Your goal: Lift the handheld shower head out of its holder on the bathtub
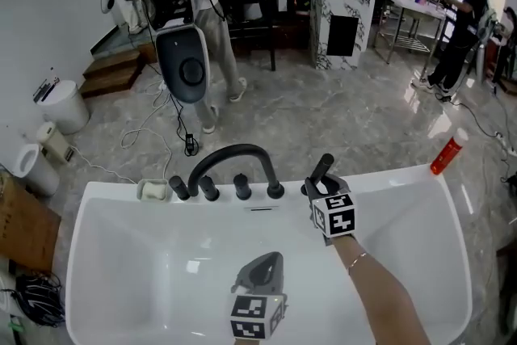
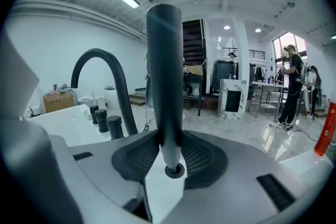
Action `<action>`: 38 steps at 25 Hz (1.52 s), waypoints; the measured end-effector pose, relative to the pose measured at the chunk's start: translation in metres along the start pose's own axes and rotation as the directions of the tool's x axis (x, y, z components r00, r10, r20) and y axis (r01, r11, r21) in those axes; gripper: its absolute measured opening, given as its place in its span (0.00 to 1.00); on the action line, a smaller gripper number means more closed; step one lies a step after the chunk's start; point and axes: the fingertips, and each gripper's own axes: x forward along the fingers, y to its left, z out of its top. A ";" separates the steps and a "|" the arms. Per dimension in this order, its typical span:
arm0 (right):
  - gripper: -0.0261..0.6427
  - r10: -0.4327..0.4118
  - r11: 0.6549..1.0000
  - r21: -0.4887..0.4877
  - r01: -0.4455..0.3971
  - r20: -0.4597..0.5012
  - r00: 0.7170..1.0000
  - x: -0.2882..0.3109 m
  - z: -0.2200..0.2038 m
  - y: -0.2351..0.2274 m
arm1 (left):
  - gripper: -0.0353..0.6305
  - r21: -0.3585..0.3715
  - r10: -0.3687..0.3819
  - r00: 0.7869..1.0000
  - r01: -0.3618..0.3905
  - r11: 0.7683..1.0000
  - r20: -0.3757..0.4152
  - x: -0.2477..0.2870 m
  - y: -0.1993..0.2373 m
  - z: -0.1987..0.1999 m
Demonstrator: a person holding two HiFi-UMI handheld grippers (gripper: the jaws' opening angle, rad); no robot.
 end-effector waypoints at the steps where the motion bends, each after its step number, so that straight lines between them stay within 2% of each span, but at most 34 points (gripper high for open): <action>1: 0.24 0.001 1.000 -0.002 -0.001 0.007 1.000 -0.008 0.006 0.001 | 0.08 0.001 0.000 1.000 0.000 1.000 0.004 -0.005 -0.004 0.004; 8: 0.24 0.003 1.000 -0.004 -0.003 0.066 0.998 -0.063 0.061 0.001 | 0.08 0.008 0.016 0.999 -0.016 1.000 0.045 -0.038 -0.027 0.041; 17: 0.24 0.028 0.999 -0.043 -0.024 0.106 0.994 -0.139 0.131 0.016 | 0.08 0.055 0.019 0.994 -0.025 0.998 0.103 -0.091 -0.060 0.090; 29: 0.24 0.038 0.998 -0.046 -0.031 0.158 0.987 -0.237 0.193 0.032 | 0.08 0.092 0.042 0.988 -0.056 0.994 0.145 -0.165 -0.101 0.133; 38: 0.24 0.045 0.998 -0.048 -0.036 0.192 0.980 -0.304 0.226 0.036 | 0.08 0.128 0.026 0.985 -0.049 0.991 0.173 -0.200 -0.145 0.158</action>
